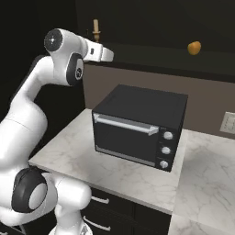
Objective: Pick the candle and candle from the dining table and place them in the open cabinet. Close the cabinet after placing the objects.
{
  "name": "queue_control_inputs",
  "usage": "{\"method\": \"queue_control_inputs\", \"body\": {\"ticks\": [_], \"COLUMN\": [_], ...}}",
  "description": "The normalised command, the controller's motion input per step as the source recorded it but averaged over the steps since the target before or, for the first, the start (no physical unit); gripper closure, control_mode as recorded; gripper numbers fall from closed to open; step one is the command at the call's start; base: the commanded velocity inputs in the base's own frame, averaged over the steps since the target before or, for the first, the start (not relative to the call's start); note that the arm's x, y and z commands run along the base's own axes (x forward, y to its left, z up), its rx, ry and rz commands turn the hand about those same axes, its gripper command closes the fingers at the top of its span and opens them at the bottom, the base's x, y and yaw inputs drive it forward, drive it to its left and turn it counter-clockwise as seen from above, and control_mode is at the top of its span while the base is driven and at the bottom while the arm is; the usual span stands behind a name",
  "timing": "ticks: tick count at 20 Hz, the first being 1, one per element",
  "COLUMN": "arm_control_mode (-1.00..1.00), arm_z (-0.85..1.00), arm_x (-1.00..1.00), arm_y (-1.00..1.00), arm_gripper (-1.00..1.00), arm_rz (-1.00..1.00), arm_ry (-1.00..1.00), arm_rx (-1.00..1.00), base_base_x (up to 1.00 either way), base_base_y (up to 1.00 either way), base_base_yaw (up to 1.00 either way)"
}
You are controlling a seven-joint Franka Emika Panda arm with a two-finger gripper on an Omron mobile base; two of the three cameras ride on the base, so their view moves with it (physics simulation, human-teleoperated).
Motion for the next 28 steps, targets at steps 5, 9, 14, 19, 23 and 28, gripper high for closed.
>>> {"method": "queue_control_inputs", "body": {"ticks": [5, 9, 14, 19, 23, 28], "arm_control_mode": [-1.0, -1.0, -1.0, -1.0, -1.0, -1.0], "arm_z": [0.14, -0.12, -0.58, -0.81, -0.5, -0.65], "arm_x": [-0.94, -1.0, -0.97, -0.63, -0.07, 0.0], "arm_y": [0.01, -0.09, -0.11, 0.0, 0.01, 0.0], "arm_gripper": [-1.0, -1.0, -1.0, -1.0, -1.0, -1.0], "arm_rz": [-0.16, -0.01, 0.05, 0.09, 0.05, 0.07], "arm_ry": [0.22, 0.03, 0.01, 0.07, 0.1, 0.14], "arm_rx": [0.01, 0.0, 0.01, 0.0, -0.01, 0.0], "base_base_x": [0.0, 0.0, 0.0, 0.0, 0.0, 0.0], "base_base_y": [0.0, 0.0, 0.0, 0.0, 0.0, 0.0], "base_base_yaw": [0.0, 0.0, 0.0, 0.0, 0.0, 0.0]}}
